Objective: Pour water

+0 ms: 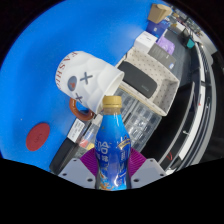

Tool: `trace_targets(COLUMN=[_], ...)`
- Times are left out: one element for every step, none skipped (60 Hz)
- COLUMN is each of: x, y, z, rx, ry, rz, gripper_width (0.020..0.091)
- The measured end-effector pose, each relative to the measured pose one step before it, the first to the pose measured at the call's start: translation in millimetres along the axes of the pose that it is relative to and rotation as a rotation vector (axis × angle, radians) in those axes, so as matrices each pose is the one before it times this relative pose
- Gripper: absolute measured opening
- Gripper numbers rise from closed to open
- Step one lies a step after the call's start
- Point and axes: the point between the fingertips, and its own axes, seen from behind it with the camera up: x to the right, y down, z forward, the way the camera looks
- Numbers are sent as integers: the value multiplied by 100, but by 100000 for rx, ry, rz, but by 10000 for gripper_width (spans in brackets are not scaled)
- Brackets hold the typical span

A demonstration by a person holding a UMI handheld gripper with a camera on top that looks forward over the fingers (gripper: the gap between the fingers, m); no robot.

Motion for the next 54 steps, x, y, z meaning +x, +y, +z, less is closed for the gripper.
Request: trace_targets(x=[27, 19, -21, -13, -20, -8, -16, -43, -22, -14, -25, 13, 39, 97, 103, 143, 100, 131, 116, 86, -1, -43, -248, 49, -99, -84, -75, -17, -15, -341, -10, 569, -54, -21, -14, -49, 15, 0, -846, 102, 903, 237, 183, 152, 119, 81, 78, 64, -895, 12, 625, -25, -78, -3], y=[-129, -82, -42, -32, 8, 40, 46, 60, 68, 78, 74, 128, 154, 154, 140, 154, 125, 212, 227, 248, 259, 198, 196, 246, 188, 212, 162, 113, 112, -120, 15, 359, -51, -64, -23, -2, 80, 101, -69, 225, 349, 251, 243, 293, 302, 272, 231, 242, 373, 299, 318, 353, 387, 395], z=[38, 5, 35, 9, 12, 4, 6, 10, 16, 12, 35, 17, -9, -43, -96, -31, -25, -69, -64, -54, -67, -63, -154, -59, -67, -88, -92, -20, -93, -278, -53, -11, -67, -69, -32, -78, -28, -50, -43, 32, 57, 37, 77, 48, 42, 69, 75, 31, -67, 86, 221, 93, 85, 88], rx=[137, 137, 235, -38, -113, -187, -238, -223, -210, -174, -128, -243, -235, -112, -318, 66, 483, -190, -289, -443, -533, -329, -1046, 972, -277, -401, -396, -218, -100, -1547, 264, 1769, 582, 704, 781, 769, 627, 370, -379, 118, 643, 156, 267, 119, 89, 278, 334, 346, 563, 21, -7, -179, -356, -272], ry=[221, 90, -85, 40, 31, 36, -13, -104, -33, -8, 123, 19, 44, 173, 501, 274, -122, -105, -205, -432, -736, -1065, 87, -2410, -1254, -1211, -1152, -1154, -1117, 946, -700, -2643, -831, -880, -841, -974, -1169, -924, 1937, -407, -2493, -125, -22, -128, -304, -456, -465, -477, 2053, -631, -2281, -828, -950, -710], rz=[-1045, -788, -501, -370, -162, 8, 120, 288, 513, 714, 906, 989, 1182, 1585, 2144, 2872, 3519, 3857, 4430, 5074, 5694, 6096, 6381, 6631, 6787, 7094, 6980, 6817, 6560, 6789, 6306, 5806, 5842, 5589, 5435, 5279, 5034, 4940, 5322, 4857, 4385, 4668, 4564, 4476, 4135, 3852, 3780, 3804, 4196, 3654, 3210, 3690, 3602, 3253], gripper_width=[350, 351, 352, 352, 352, 351, 351, 352, 352, 352, 352, 352, 351, 351, 351, 352, 352, 352, 353, 352, 352, 353, 352, 352, 351, 351, 351, 353, 352, 352, 353, 353, 353, 353, 354, 354, 354, 353, 353, 353, 353, 354, 353, 352, 353, 354, 354, 354, 354, 354, 354, 353, 353, 354])
